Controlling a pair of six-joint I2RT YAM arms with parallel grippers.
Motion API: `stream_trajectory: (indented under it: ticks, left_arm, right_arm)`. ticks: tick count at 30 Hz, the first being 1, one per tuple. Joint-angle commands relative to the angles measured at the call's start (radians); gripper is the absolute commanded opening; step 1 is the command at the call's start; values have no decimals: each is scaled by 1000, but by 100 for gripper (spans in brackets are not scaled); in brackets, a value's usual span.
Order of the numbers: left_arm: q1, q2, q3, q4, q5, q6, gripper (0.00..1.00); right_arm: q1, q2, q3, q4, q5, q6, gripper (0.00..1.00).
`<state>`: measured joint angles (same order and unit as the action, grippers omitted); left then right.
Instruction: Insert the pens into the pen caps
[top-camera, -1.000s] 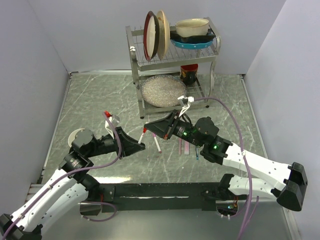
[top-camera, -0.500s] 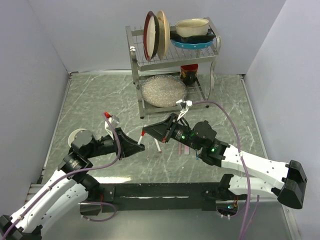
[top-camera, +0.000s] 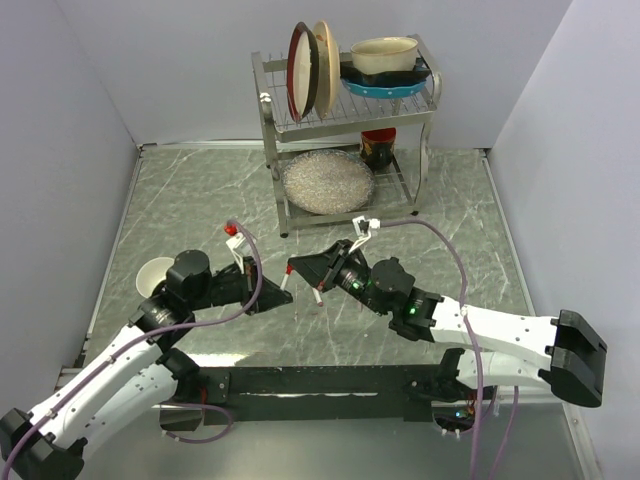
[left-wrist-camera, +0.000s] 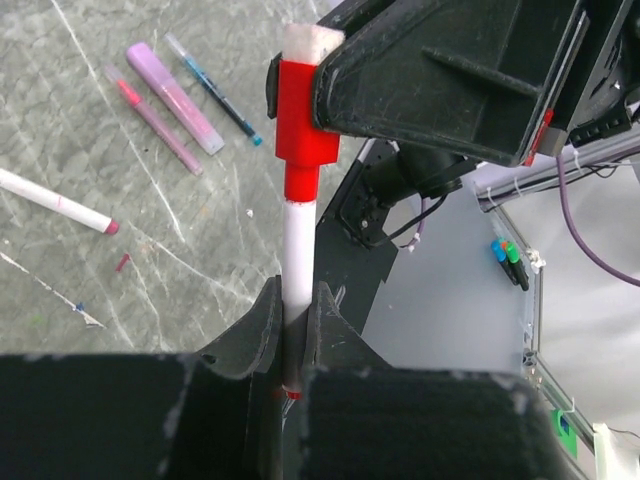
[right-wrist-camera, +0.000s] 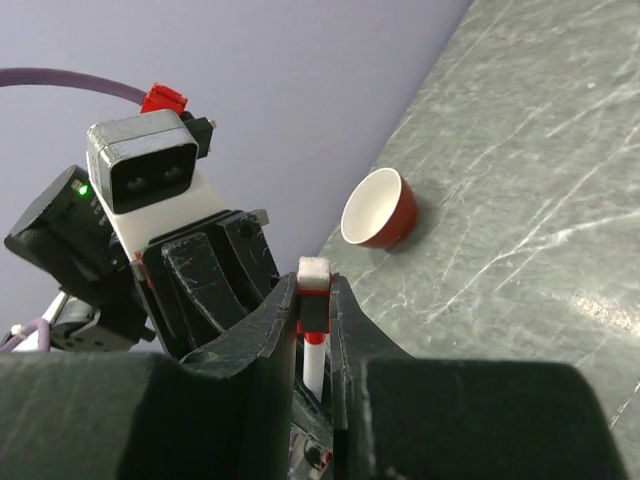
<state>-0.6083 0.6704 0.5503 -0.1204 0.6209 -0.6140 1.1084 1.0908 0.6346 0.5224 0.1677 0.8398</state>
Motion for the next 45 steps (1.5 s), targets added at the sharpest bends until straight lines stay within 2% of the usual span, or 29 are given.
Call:
stream_trajectory:
  ticks: [1, 6, 17, 20, 21, 23, 24, 27, 29, 33, 39, 45]
  left_arm:
    - [12, 44, 97, 255, -225, -20, 1]
    - [12, 90, 161, 246, -283, 14, 1]
    - [31, 129, 231, 255, -299, 43, 1]
    - [33, 115, 244, 236, -225, 43, 1]
    - [33, 113, 250, 217, -204, 57, 2]
    - [33, 112, 260, 164, -137, 71, 16]
    - [33, 109, 257, 153, -112, 85, 37]
    - [33, 83, 223, 122, -8, 112, 60]
    - [33, 46, 194, 90, 3, 118, 66]
    - [35, -17, 168, 18, -19, 164, 92]
    - [33, -80, 139, -77, -114, 230, 97]
    - [33, -111, 128, -122, -213, 247, 99]
  right_arm:
    - [130, 38, -50, 1, -333, 96, 0]
    - [134, 64, -75, 50, -395, 125, 0]
    - [196, 113, -76, 85, -432, 148, 0]
    - [182, 72, -44, 6, -364, 134, 0]
    - [159, 42, -27, -72, -314, 128, 0]
    - [127, 5, 26, -149, -260, 108, 0]
    - [105, -37, 45, -218, -229, 96, 0]
    - [9, -98, 134, -382, -169, 27, 0]
    - [-71, -112, 194, -455, -146, -28, 0]
    - [-163, -105, 267, -687, -134, -117, 0]
    - [-258, -7, 260, -863, -131, -156, 0]
    - [-286, 199, 250, -868, -80, -157, 0]
